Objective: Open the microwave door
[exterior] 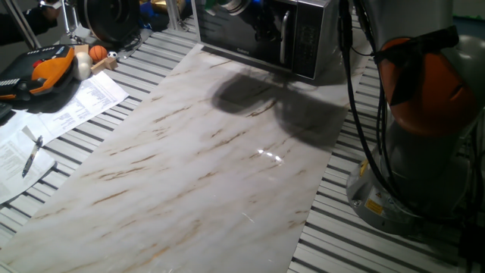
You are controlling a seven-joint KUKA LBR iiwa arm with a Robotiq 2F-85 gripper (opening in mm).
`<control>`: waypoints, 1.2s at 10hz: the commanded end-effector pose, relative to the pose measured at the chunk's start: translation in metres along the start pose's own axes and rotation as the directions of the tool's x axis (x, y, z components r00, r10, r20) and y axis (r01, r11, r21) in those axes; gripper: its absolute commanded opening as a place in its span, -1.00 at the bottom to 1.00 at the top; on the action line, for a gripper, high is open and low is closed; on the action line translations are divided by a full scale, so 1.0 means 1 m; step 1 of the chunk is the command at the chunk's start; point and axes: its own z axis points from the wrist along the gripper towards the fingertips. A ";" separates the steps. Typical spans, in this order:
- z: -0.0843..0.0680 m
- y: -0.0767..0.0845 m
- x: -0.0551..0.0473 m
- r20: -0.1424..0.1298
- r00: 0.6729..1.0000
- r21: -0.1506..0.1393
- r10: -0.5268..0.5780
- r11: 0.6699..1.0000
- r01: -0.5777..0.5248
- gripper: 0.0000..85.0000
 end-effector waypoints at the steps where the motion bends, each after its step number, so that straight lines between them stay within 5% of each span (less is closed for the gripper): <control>1: 0.000 0.000 0.000 0.001 1.000 -0.002 0.003 1.000 -0.003 -0.60; 7: 0.002 0.004 -0.001 0.006 1.000 -0.009 0.006 1.000 -0.006 -0.60; 8: 0.003 0.004 -0.001 0.016 1.000 -0.008 0.013 1.000 -0.013 -0.20; 11: 0.003 0.003 -0.004 -0.020 1.000 -0.008 0.012 1.000 -0.012 -0.20; 12: 0.003 0.003 -0.004 -0.018 1.000 -0.008 0.007 1.000 -0.007 -0.60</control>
